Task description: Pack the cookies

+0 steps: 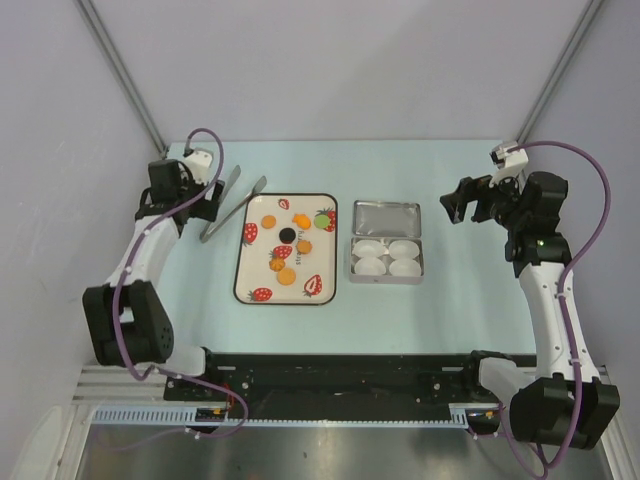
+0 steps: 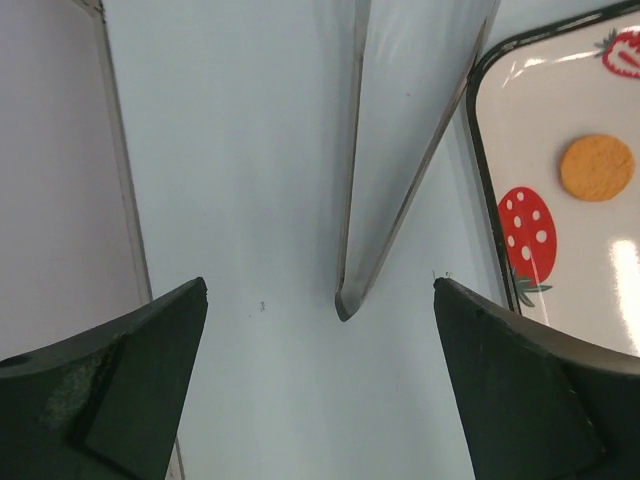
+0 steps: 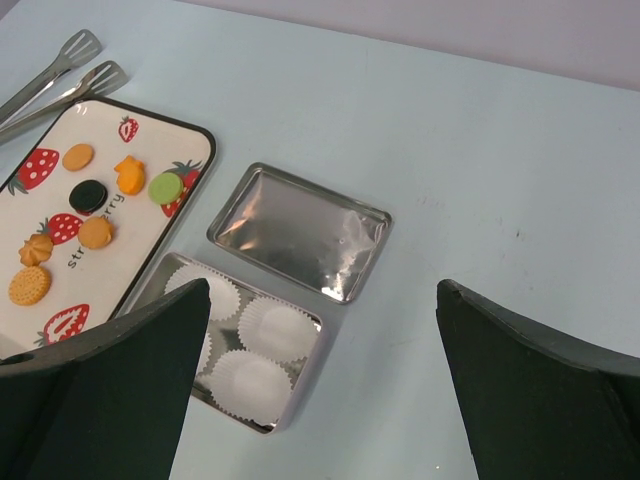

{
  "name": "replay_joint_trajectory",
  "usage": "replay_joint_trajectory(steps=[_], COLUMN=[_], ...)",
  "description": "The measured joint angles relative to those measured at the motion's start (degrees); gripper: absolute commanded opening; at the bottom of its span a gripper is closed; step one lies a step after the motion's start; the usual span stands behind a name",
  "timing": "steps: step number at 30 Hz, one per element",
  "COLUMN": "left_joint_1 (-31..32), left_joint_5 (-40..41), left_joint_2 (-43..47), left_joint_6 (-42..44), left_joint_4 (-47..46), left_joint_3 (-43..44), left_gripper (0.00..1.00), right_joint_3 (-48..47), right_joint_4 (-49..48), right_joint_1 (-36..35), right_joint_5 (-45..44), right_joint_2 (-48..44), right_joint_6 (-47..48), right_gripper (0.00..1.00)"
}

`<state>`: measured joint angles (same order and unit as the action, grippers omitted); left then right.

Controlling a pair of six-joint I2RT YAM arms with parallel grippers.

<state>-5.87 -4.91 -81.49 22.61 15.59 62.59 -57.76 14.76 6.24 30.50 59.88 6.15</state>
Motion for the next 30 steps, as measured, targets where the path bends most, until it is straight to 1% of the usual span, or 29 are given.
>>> replay_joint_trajectory(steps=[6,10,16,23,30], left_joint_1=[-0.85,-1.68,-3.3,-4.07,-4.09], left_joint_5=[-2.89,-4.63,-6.78,-9.68,-12.28], left_joint_2=[-9.73,-14.58,-22.77,-27.78,-29.24], left_joint_6=[5.4,8.9,12.33,14.69,17.57], left_joint_4=[1.38,2.21,3.87,6.16,8.11], left_joint_3=[4.11,5.92,11.89,16.11,17.11], left_gripper=[1.0,1.0,1.0,1.0,1.0], right_joint_3=[0.0,0.0,0.0,0.0,0.0], right_joint_4=[0.11,0.26,0.44,0.63,0.79], right_joint_1=[-0.42,-0.81,-1.7,-2.27,-2.45], right_joint_5=[0.24,0.22,0.17,-0.24,-0.81], right_joint_2=[0.7,0.98,2.1,3.04,3.58], right_joint_6=[0.28,0.72,1.64,2.25,2.78], right_gripper=[1.0,1.0,1.0,1.0,1.0])
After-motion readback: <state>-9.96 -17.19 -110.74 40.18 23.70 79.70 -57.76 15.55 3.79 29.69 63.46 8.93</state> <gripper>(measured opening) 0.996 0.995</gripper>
